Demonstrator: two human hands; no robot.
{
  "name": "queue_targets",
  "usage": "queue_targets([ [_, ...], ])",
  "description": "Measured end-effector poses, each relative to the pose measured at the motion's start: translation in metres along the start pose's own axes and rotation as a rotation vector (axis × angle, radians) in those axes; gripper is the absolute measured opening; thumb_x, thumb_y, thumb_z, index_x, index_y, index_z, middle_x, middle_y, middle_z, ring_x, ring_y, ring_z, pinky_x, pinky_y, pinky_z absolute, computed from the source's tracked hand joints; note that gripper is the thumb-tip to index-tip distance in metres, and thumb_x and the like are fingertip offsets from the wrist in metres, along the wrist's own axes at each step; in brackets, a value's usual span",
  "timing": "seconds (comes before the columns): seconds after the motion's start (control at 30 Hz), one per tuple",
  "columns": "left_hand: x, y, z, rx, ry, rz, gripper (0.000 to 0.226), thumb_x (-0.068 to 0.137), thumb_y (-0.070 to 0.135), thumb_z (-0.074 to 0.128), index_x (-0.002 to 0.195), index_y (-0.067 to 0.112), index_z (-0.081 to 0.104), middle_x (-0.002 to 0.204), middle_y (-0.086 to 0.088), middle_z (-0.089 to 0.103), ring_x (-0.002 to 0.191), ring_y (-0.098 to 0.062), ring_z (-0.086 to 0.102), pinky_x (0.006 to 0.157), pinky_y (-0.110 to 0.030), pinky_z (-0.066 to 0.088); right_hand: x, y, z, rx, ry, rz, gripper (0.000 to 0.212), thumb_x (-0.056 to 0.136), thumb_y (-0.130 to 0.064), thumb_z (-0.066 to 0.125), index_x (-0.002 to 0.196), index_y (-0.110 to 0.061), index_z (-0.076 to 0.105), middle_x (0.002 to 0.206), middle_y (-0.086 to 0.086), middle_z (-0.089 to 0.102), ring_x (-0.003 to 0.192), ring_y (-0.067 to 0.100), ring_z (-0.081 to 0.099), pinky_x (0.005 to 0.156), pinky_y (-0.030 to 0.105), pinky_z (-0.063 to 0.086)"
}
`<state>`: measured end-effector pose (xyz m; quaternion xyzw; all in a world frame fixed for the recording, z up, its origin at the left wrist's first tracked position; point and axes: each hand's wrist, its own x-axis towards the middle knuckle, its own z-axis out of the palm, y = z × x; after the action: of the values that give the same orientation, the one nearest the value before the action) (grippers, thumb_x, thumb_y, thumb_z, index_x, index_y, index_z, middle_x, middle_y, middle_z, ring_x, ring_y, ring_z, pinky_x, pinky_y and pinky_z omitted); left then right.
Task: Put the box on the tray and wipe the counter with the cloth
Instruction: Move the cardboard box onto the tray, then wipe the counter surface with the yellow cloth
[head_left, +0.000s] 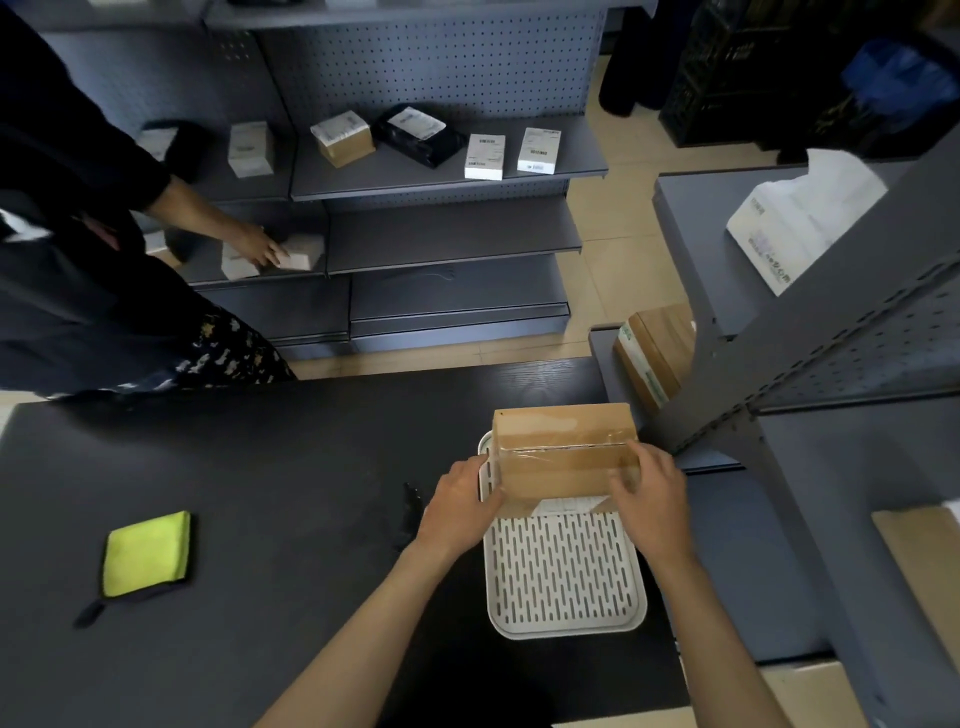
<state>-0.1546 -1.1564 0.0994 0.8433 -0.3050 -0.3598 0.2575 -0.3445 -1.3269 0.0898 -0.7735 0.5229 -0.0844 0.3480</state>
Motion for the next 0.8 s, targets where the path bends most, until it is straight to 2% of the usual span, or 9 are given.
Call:
queue_targets([
  [0.07, -0.007, -0.018, -0.011, 0.242, 0.046, 0.033, 0.060, 0.098, 0.046, 0.053, 0.152, 0.027, 0.037, 0.154, 0.003, 0.043, 0.140, -0.022, 0.042, 0.108, -0.046, 0.044, -0.010, -0.011, 0.006, -0.190, -0.006, -0.122, 0.049, 0.098, -0.030, 0.059, 0.146, -0.023, 0.051, 0.149, 0.000, 0.049, 0.139, 0.025, 0.041, 0.111, 0.049, 0.040],
  [0.13, -0.018, -0.039, -0.024, 0.408, 0.078, 0.057, 0.061, 0.099, 0.044, 0.051, 0.154, 0.024, 0.034, 0.156, 0.000, 0.042, 0.140, -0.023, 0.042, 0.109, -0.046, 0.046, -0.022, -0.024, 0.018, -0.241, -0.019, -0.240, 0.044, 0.098, -0.029, 0.058, 0.141, -0.022, 0.054, 0.143, -0.001, 0.054, 0.133, 0.025, 0.046, 0.108, 0.044, 0.039],
  [0.27, -0.043, -0.091, -0.051, 0.540, 0.087, 0.058, 0.057, 0.101, 0.043, 0.047, 0.153, 0.022, 0.035, 0.155, 0.000, 0.041, 0.139, -0.024, 0.042, 0.106, -0.044, 0.047, -0.048, -0.058, 0.054, -0.290, -0.091, -0.425, 0.031, 0.098, -0.028, 0.058, 0.128, -0.024, 0.060, 0.129, -0.004, 0.060, 0.121, 0.020, 0.053, 0.103, 0.042, 0.046],
  [0.47, -0.078, -0.186, -0.094, 0.528, 0.065, 0.032, 0.055, 0.103, 0.042, 0.045, 0.153, 0.024, 0.036, 0.157, 0.000, 0.038, 0.143, -0.024, 0.040, 0.110, -0.044, 0.045, -0.096, -0.119, 0.130, -0.319, -0.226, -0.510, 0.033, 0.098, -0.027, 0.059, 0.130, -0.025, 0.063, 0.133, -0.007, 0.059, 0.125, 0.017, 0.053, 0.104, 0.037, 0.047],
  [0.63, -0.105, -0.268, -0.133, 0.484, 0.058, -0.020, 0.053, 0.101, 0.042, 0.047, 0.150, 0.023, 0.039, 0.154, 0.000, 0.041, 0.139, -0.025, 0.042, 0.106, -0.046, 0.045, -0.143, -0.176, 0.195, -0.386, -0.392, -0.520, 0.033, 0.099, -0.033, 0.058, 0.132, -0.028, 0.063, 0.132, -0.010, 0.060, 0.120, 0.015, 0.058, 0.099, 0.039, 0.050],
  [0.8, -0.122, -0.345, -0.171, 0.401, 0.067, -0.118, 0.052, 0.101, 0.040, 0.048, 0.149, 0.022, 0.041, 0.152, 0.000, 0.042, 0.138, -0.025, 0.041, 0.106, -0.047, 0.044, -0.185, -0.224, 0.257, -0.468, -0.535, -0.531, 0.036, 0.102, -0.036, 0.054, 0.136, -0.029, 0.058, 0.138, -0.011, 0.056, 0.127, 0.012, 0.053, 0.105, 0.037, 0.046],
])
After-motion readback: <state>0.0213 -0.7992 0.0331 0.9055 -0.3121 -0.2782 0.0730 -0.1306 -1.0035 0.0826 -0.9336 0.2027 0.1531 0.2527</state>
